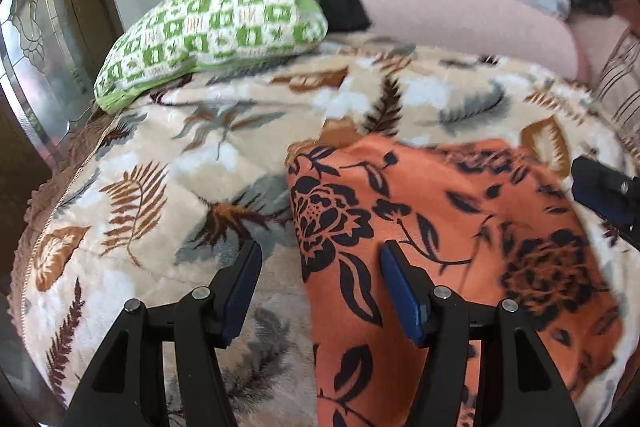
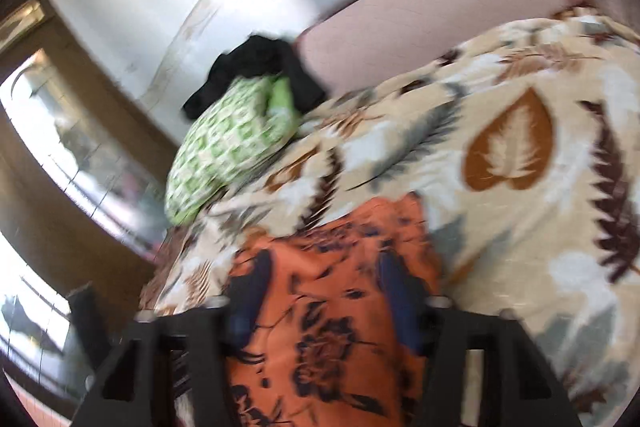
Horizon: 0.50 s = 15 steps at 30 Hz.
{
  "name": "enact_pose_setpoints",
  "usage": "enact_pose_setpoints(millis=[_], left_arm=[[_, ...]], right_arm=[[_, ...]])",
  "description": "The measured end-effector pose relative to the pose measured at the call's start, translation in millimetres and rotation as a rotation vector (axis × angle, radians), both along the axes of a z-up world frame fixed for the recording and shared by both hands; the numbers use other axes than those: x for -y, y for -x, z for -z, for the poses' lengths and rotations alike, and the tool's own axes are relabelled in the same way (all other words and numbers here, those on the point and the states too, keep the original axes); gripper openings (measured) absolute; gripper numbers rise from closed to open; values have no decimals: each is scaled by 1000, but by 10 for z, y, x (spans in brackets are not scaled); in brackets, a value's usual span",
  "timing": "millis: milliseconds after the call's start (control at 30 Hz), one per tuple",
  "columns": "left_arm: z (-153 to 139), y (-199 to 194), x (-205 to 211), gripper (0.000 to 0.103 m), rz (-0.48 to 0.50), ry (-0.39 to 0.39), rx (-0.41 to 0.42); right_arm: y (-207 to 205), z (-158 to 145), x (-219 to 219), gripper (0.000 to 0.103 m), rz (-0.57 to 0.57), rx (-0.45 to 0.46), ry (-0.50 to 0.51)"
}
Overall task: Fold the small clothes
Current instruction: 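Open the left gripper and lift both tools away from the blouse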
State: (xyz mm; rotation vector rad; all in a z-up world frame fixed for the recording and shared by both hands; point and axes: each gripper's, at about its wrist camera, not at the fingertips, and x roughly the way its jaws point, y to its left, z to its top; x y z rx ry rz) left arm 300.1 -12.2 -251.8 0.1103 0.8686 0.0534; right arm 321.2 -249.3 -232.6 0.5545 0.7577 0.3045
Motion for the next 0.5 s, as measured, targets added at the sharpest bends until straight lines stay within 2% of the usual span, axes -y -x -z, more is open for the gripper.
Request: enact_pose_setpoints(millis=[67, 100, 133, 167, 200, 267, 367, 500], left_arm=[[102, -41, 27, 68, 0, -45, -19], [154, -60, 36, 74, 13, -61, -23], [199, -75, 50, 74, 31, -75, -24], [222, -82, 57, 74, 41, -83, -24], [231, -88, 50, 74, 45, -82, -23], [207, -83, 5, 74, 31, -45, -29], [93, -8, -84, 74, -2, 29, -17], [-96, 291, -81, 73, -14, -17, 64]], right_arm=[[-95, 139, -106, 38, -23, -60, 8], [-172, 283, -145, 38, -11, -124, 39], [-235, 418, -153, 36, 12, -185, 74], [-305, 560, -127, 29, 30, -242, 83], [-326, 656, -54, 29, 44, -263, 53], [-326, 626, 24, 28, 34, -264, 8], [-185, 471, 48, 29, 30, -210, 38], [155, 176, -38, 30, -16, -128, 104]])
